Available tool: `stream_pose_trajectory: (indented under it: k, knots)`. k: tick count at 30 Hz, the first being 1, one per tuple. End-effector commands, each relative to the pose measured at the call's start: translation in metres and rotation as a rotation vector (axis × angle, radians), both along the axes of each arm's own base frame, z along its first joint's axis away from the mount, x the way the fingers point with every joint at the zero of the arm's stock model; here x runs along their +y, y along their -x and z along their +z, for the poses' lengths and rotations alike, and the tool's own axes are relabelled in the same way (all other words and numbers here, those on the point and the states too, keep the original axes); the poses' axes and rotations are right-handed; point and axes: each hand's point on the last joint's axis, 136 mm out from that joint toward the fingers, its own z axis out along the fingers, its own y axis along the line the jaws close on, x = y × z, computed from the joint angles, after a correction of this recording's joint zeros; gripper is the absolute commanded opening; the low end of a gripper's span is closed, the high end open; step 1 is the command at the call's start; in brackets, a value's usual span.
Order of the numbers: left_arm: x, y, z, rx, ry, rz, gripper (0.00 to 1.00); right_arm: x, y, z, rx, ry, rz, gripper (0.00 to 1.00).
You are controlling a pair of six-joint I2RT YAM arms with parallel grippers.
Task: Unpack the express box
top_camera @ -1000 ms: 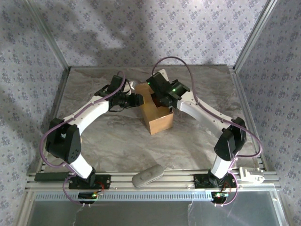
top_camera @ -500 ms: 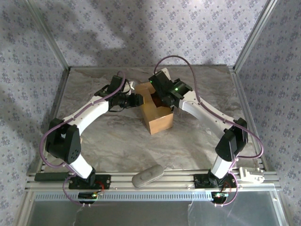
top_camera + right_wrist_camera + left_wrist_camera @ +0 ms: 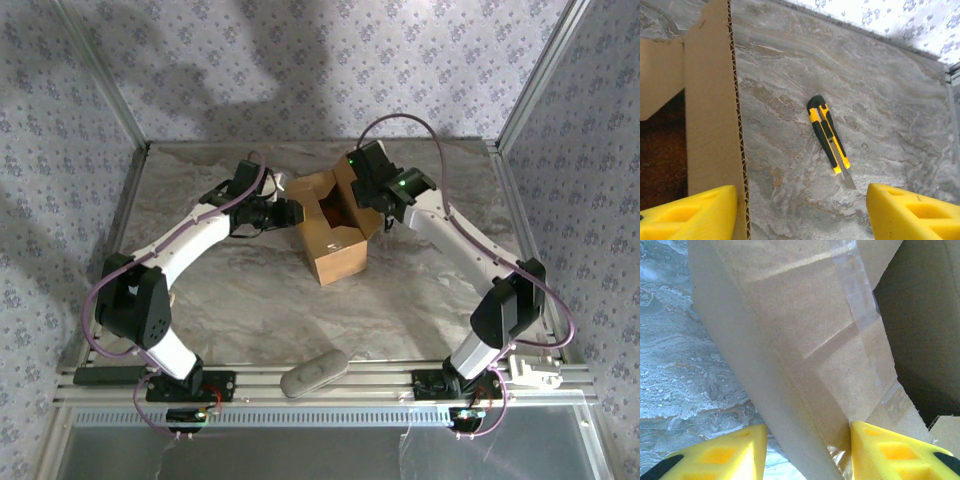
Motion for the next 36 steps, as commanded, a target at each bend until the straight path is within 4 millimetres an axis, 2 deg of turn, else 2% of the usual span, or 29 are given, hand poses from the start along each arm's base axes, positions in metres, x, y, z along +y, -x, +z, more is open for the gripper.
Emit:
stream_pose_trajectory:
  k: [1, 8, 12, 18, 21, 23, 31, 36]
  knots:
    - [0.055, 0.049, -0.080, 0.276, -0.311, 0.046, 0.45, -0.010, 0.007, -0.006, 0.027, -0.074, -0.028, 0.69]
    - [0.040, 0.043, -0.062, 0.212, -0.310, 0.006, 0.46, -0.018, 0.014, -0.035, 0.066, -0.116, -0.074, 0.68]
    - [0.030, 0.035, -0.045, 0.164, -0.332, -0.007, 0.48, -0.018, 0.023, -0.049, 0.071, -0.168, -0.099, 0.68]
    - [0.019, 0.017, -0.003, 0.099, -0.349, -0.010, 0.53, -0.025, 0.040, -0.054, 0.041, -0.218, -0.145, 0.67]
    - [0.011, 0.012, 0.021, 0.070, -0.381, -0.028, 0.55, -0.032, 0.053, -0.062, 0.039, -0.223, -0.174, 0.67]
    - [0.005, 0.010, 0.032, 0.062, -0.404, -0.042, 0.56, -0.033, 0.057, -0.060, 0.010, -0.248, -0.187, 0.67]
    - [-0.021, 0.006, 0.060, 0.029, -0.532, -0.080, 0.59, -0.035, 0.074, -0.070, -0.005, -0.319, -0.208, 0.67]
    - [-0.034, 0.003, 0.068, 0.007, -0.594, -0.095, 0.60, -0.038, 0.077, -0.068, -0.024, -0.324, -0.212, 0.67]
